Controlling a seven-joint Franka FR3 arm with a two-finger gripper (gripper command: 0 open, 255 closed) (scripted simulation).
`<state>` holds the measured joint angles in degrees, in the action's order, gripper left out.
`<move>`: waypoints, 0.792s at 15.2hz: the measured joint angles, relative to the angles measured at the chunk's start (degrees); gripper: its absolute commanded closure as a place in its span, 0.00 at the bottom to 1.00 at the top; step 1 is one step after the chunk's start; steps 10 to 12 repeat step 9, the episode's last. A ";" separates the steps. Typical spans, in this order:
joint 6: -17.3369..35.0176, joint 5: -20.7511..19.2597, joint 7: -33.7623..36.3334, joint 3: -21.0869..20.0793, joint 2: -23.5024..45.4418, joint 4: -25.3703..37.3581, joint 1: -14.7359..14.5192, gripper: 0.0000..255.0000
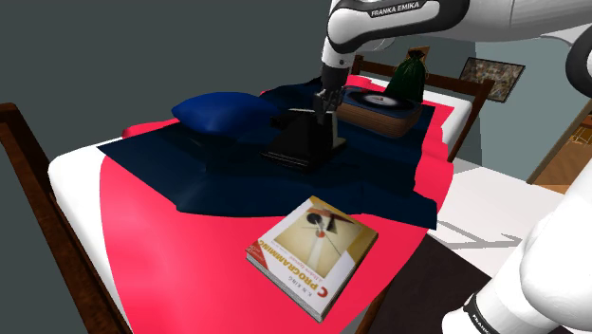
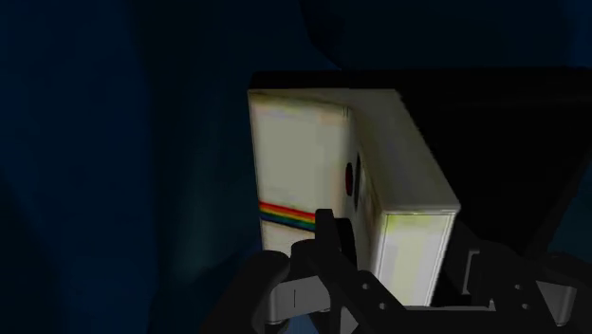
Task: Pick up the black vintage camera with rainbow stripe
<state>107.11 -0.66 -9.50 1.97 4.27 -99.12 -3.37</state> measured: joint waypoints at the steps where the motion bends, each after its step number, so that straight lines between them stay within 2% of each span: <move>1: -0.61 -0.01 0.10 -0.03 0.01 0.63 -0.04 1.00; 8: -6.05 0.01 -0.20 0.05 0.05 6.01 0.06 1.00; 12: -6.56 0.01 -0.13 0.03 0.17 6.64 0.04 1.00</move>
